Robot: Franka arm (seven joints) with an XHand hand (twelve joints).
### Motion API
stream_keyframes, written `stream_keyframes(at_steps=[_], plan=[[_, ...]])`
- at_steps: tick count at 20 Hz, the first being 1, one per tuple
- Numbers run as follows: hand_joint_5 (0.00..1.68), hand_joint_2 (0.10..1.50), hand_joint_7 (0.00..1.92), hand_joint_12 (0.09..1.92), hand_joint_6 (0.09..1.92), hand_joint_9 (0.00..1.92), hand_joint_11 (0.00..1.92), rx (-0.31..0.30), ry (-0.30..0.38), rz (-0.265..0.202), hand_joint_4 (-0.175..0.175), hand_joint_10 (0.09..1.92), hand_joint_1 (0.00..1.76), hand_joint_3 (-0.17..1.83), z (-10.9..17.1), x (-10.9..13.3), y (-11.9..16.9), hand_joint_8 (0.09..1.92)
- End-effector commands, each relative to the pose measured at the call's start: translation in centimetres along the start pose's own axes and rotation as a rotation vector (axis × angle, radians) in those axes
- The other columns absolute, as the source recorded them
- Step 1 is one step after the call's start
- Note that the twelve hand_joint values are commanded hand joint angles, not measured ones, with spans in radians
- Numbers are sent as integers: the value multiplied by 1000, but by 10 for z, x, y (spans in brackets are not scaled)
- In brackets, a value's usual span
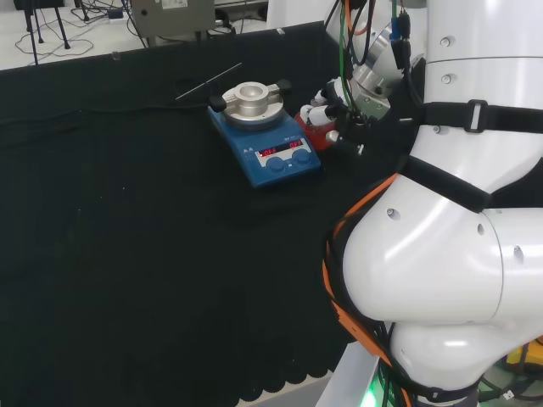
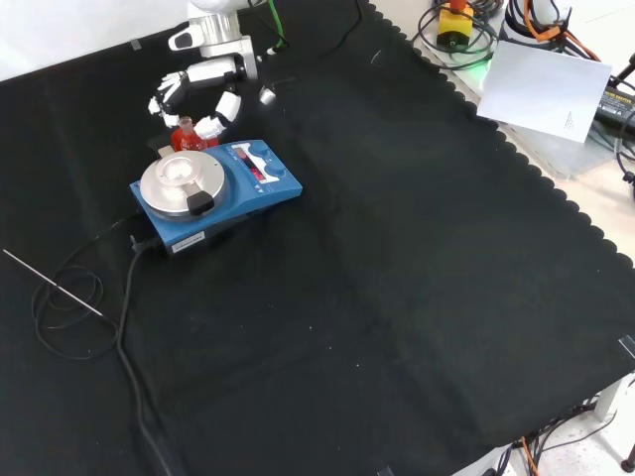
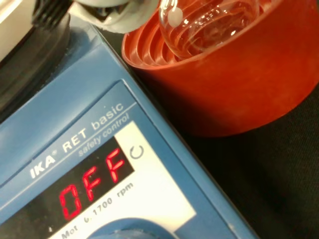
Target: Pick up the round-bottom flask.
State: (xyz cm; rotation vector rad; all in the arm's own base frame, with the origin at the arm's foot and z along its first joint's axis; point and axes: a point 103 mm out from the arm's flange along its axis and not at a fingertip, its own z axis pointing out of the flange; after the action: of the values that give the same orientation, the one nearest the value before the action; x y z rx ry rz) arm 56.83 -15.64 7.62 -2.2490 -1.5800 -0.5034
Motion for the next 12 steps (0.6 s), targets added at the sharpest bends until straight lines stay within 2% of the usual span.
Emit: stream_keyframes(at_steps=[1, 12], plan=[[648, 679, 186, 1318, 829, 342, 0, 1, -6, -3, -116, 779, 908, 713, 1, 3, 0, 707], [733, 697, 196, 1335, 881, 354, 0, -7, -12, 6, -127, 781, 907, 716, 3, 3, 0, 711]])
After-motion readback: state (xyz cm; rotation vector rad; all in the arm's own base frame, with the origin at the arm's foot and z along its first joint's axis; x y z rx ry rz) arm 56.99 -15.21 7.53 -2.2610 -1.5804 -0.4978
